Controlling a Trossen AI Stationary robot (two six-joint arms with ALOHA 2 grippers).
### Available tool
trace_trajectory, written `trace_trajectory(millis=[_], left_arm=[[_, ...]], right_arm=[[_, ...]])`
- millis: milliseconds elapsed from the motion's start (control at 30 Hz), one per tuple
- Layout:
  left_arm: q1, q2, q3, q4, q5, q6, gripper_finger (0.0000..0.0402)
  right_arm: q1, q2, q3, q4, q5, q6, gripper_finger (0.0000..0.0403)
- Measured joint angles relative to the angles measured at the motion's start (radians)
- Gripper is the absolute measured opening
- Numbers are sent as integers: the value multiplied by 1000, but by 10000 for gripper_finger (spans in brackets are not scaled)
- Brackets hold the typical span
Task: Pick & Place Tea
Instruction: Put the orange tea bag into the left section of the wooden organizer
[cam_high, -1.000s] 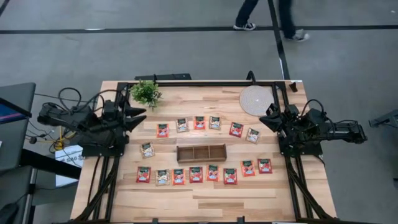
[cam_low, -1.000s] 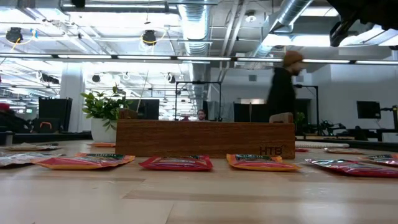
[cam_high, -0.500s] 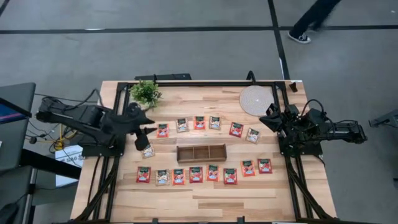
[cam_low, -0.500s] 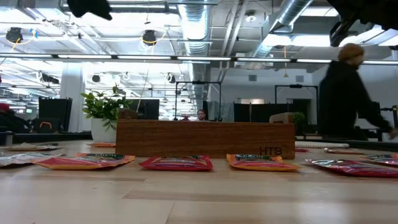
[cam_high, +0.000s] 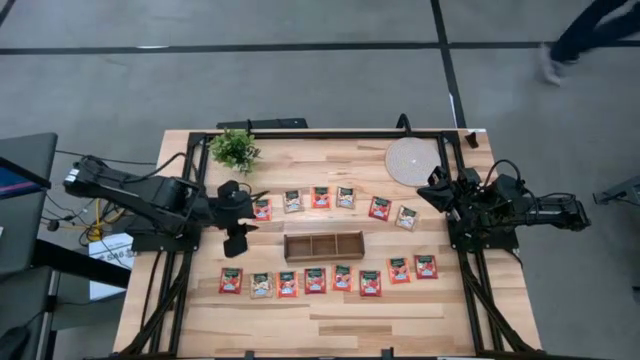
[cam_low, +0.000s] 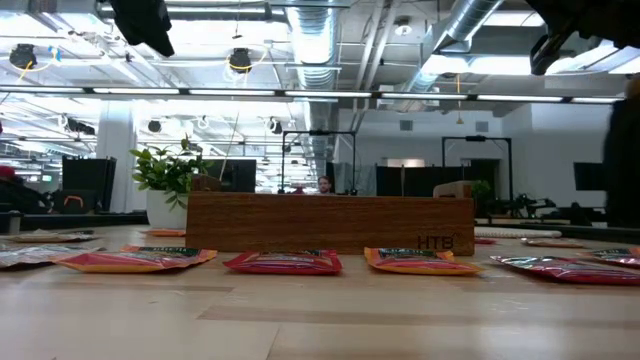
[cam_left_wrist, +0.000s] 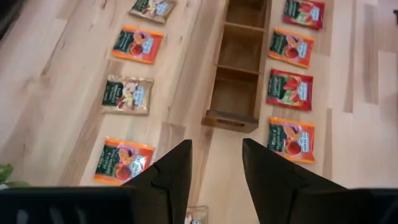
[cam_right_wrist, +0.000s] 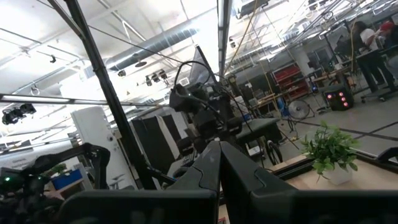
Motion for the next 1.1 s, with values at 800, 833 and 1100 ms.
trace_trajectory(millis=[800,833,1100], left_arm=[[1,117,0,-8,-60,17,149],[1,118,0,-11,-63,31,153],[1,117,0,-6,-140,25,177]], right_arm=[[0,0,0,0,0,0,0],[0,0,0,0,0,0,0],[0,0,0,0,0,1,0]])
